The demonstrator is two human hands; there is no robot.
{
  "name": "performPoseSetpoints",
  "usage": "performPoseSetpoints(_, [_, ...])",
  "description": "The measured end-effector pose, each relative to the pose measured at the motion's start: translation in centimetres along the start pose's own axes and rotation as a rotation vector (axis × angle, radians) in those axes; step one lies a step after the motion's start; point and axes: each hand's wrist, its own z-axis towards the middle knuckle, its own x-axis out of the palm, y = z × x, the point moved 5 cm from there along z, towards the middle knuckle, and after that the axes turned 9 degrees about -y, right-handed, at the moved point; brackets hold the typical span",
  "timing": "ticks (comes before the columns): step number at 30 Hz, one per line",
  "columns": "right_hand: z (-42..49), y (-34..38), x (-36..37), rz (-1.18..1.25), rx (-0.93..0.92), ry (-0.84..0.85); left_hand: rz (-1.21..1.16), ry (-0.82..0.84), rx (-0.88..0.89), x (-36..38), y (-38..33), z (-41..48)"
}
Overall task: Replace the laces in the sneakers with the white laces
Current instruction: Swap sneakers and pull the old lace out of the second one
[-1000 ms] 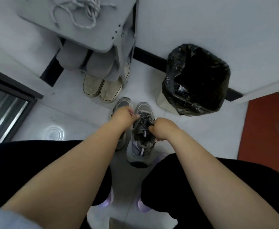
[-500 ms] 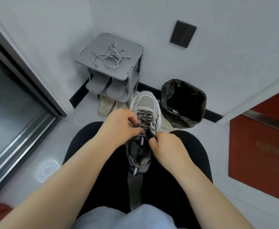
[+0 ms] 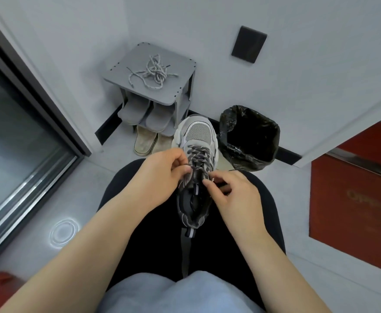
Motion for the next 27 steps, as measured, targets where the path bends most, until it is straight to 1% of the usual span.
performPoseSetpoints(4, [0.6, -0.2, 0.9, 0.073, 0.038, 0.038, -0.032, 0.019, 0.012, 0.0, -0.4, 0.2])
performPoseSetpoints(7, [1.7, -0.1, 1.2, 0.087, 0.047, 0.089, 0.031, 0.032, 0.053, -0.3, -0.8, 0.4])
performPoseSetpoints(10, [2.7, 0.3, 0.8, 0.164, 0.118, 0.217, 0.161, 0.088, 0.081, -0.8, -1.2, 1.0])
performPoseSetpoints(12, [3.4, 1.1, 0.2, 0.201, 0.126, 0.334, 0.260, 0.184, 0.089, -1.4, -1.2, 1.4])
performPoseSetpoints(14, [4.3, 1.9, -0.6, 0.122, 0.062, 0.453, 0.360, 0.298, 0.111, -1.8, -1.3, 1.8])
performPoseSetpoints(16, [5.5, 2.1, -1.3, 0.064, 0.029, 0.483, 0.425, 0.367, 0.120, -1.8, -1.4, 2.2])
performPoseSetpoints(17, [6.0, 1.8, -1.6, 0.026, 0.025, 0.475, 0.448, 0.365, 0.123, -1.9, -1.6, 2.4])
performPoseSetpoints(19, [6.3, 0.6, -1.4, -0.153, 0.004, 0.485, 0.455, 0.296, 0.140, -2.3, -1.8, 2.9])
performPoseSetpoints(21, [5.6, -0.5, -0.5, -0.294, -0.053, 0.509, 0.348, 0.189, 0.085, -3.5, -1.3, 3.2])
performPoseSetpoints(22, [5.2, -0.8, -0.1, -0.295, -0.077, 0.496, 0.220, 0.147, 0.004, -4.2, -0.7, 3.3])
performPoseSetpoints(23, [4.9, -0.9, -0.2, -0.254, -0.078, 0.462, 0.043, 0.127, -0.102, -4.6, 0.0, 3.1])
performPoseSetpoints(25, [5.2, -1.3, -1.7, -0.089, 0.036, 0.314, -0.377, 0.135, -0.302, -4.8, 0.8, 2.5])
performPoseSetpoints(27, [5.5, -2.2, -3.7, 0.216, 0.267, 0.151, -0.703, 0.155, -0.414, -4.5, 1.2, 1.8])
